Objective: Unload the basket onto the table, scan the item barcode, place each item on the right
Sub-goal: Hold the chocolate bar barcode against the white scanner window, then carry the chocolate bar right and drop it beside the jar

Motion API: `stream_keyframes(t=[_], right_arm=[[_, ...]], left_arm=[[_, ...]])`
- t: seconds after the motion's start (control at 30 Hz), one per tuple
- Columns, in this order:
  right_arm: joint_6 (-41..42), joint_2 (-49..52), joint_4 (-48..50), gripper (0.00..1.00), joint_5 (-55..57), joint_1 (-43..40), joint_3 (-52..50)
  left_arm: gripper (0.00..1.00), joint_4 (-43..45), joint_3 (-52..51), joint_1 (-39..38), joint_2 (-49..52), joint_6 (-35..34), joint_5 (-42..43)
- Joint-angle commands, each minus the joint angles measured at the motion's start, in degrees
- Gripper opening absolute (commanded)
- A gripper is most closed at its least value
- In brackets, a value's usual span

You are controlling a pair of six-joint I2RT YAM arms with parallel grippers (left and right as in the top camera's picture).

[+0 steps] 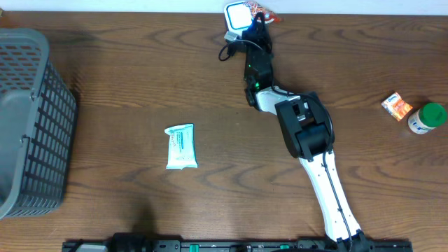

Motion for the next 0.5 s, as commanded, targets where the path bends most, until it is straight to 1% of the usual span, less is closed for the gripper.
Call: stream_keyframes(t=[0.0,0.23,0.37,0.43,0.47], right_arm=[[-1.42,0.94,-2.21,0.01,1.01,1.62,0.79],[-2.01,0.94,-2.29,0.01,3.13,2.40,0.70],[-4.39,0.92,-2.69,0.01,3.91,2.80,0.52],[-4.92,0.70,-4.33,0.01,4.26,3.26,0.35],[-5.03,0.63,-6.78,0.01,5.55,3.61,0.35]], left_arm=[[0.85,-0.09,0.13,-0.22,-0.11,0.55,-0.52],[0.84,-0.09,0.13,-0.22,-0.11,0.55,-0.52],[0.84,-0.09,0.13,-0.22,-0.11,0.55,-0.52],[0.84,-0.09,0.13,-0.22,-0.11,0.55,-0.52],[0.84,-0.09,0.13,-0.22,-0.11,0.55,-0.52]])
